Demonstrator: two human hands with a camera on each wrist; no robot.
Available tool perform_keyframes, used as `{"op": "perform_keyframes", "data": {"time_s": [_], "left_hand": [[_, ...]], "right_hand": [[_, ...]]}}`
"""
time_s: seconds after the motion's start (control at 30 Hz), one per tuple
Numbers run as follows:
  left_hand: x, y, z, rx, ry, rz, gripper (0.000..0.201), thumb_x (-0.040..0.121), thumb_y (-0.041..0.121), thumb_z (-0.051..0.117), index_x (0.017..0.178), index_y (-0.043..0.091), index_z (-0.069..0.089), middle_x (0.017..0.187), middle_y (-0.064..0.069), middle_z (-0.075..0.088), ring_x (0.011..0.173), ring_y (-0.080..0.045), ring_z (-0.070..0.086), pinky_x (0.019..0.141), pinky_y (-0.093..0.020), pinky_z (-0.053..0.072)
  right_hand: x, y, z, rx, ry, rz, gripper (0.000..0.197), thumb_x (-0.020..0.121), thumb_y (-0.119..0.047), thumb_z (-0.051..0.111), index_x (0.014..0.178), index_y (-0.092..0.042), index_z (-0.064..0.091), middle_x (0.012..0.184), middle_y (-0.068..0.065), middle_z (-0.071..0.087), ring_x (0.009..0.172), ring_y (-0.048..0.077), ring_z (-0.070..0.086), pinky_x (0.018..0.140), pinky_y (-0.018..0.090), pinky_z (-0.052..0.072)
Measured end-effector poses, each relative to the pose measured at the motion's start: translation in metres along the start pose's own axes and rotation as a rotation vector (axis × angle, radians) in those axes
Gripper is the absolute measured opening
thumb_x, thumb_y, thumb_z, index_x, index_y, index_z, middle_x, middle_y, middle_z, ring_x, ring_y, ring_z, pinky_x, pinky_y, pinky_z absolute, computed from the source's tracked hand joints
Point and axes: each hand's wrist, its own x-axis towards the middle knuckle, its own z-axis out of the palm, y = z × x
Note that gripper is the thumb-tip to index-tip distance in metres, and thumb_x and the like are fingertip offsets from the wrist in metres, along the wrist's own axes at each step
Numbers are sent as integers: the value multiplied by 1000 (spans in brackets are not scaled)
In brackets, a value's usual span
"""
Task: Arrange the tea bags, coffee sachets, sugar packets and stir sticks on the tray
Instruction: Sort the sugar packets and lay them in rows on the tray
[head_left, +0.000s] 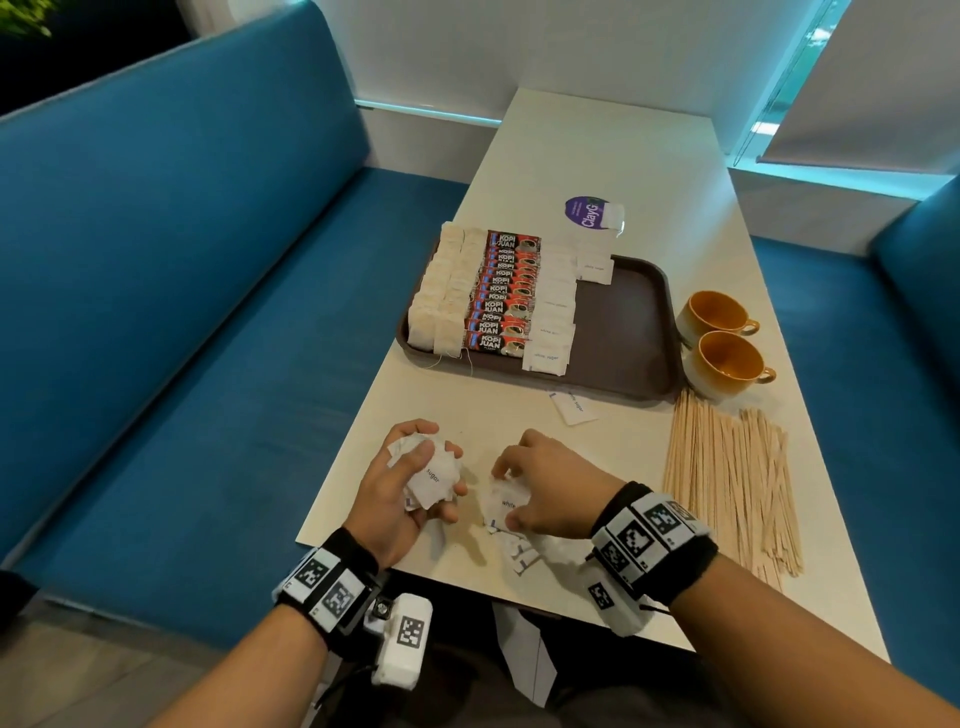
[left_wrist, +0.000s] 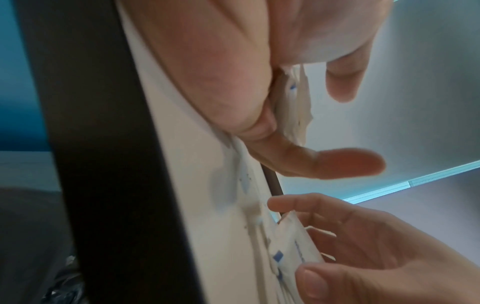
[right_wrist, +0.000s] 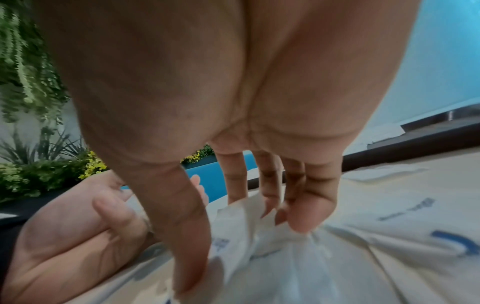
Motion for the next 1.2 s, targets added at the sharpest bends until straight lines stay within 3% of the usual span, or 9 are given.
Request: {"op": "perform_keyframes", "data": {"time_s": [0.23,0.33,0.47,0.7,0.87,0.93,1.03,1.13,1.2], "left_hand": [[0,1,1,22,4,-29,42,93,52,54,121,20,56,106,-20,59,74,-36,62,50,-36,54],[-1,2,2,24,8,-38,43,95,55,55,120,20,58,107,-20,58,76,-36,65,51,-38,58],[-3,4,6,27,17,-40,43,94,50,48,121,18,56,109,-20,58,77,-36,68,51,-39,59],[-3,4,6,14,53,-55,47,95,55,50,124,18,57,112,-21,57,85,-41,69,56,-43,60],[-3,5,9,36,89,-75,57,92,61,45,123,14,58,111,-20,68,83,-39,72,52,-40,59],[-2,4,8,38,81,-73,59,92,64,41,121,16,58,114,-18,72,86,-38,73,51,-39,60],[-3,3,6,46,61,-82,66,91,70,36,123,17,58,114,-20,72,87,-42,73,53,-41,61],[-2,1,4,52,33,-76,62,92,68,45,125,17,56,115,-18,72,86,-41,72,52,-40,60],[-1,1,5,66,1,-72,53,91,52,62,129,16,51,113,-17,71,85,-38,72,50,-38,59]], "right_hand": [[-1,1,-3,96,36,31,46,76,-29,83,119,-27,67,104,-7,57,103,14,58,80,25,46],[-3,5,-5,136,83,46,36,73,-27,85,107,-29,72,95,-11,59,93,10,58,77,24,47],[-8,13,-5,231,137,88,34,71,-20,84,102,-26,73,81,-12,59,73,5,53,59,19,38],[-9,23,-13,433,206,99,20,75,-28,88,88,-21,74,81,-5,72,74,10,65,69,27,53],[0,-10,-16,918,226,-10,19,80,-19,87,92,-9,75,82,10,75,66,15,61,56,23,47],[8,-25,-10,920,175,-35,24,77,-16,89,94,-5,75,76,5,72,60,7,58,54,18,44],[18,-39,-2,844,147,-40,26,77,-13,89,96,-4,74,74,2,71,59,7,62,56,22,53],[23,-42,1,788,179,-18,32,72,-14,92,98,-7,74,79,3,71,62,16,67,58,32,61],[25,-41,2,782,220,2,40,65,-15,96,96,-11,72,77,4,67,57,17,66,53,32,59]]}}
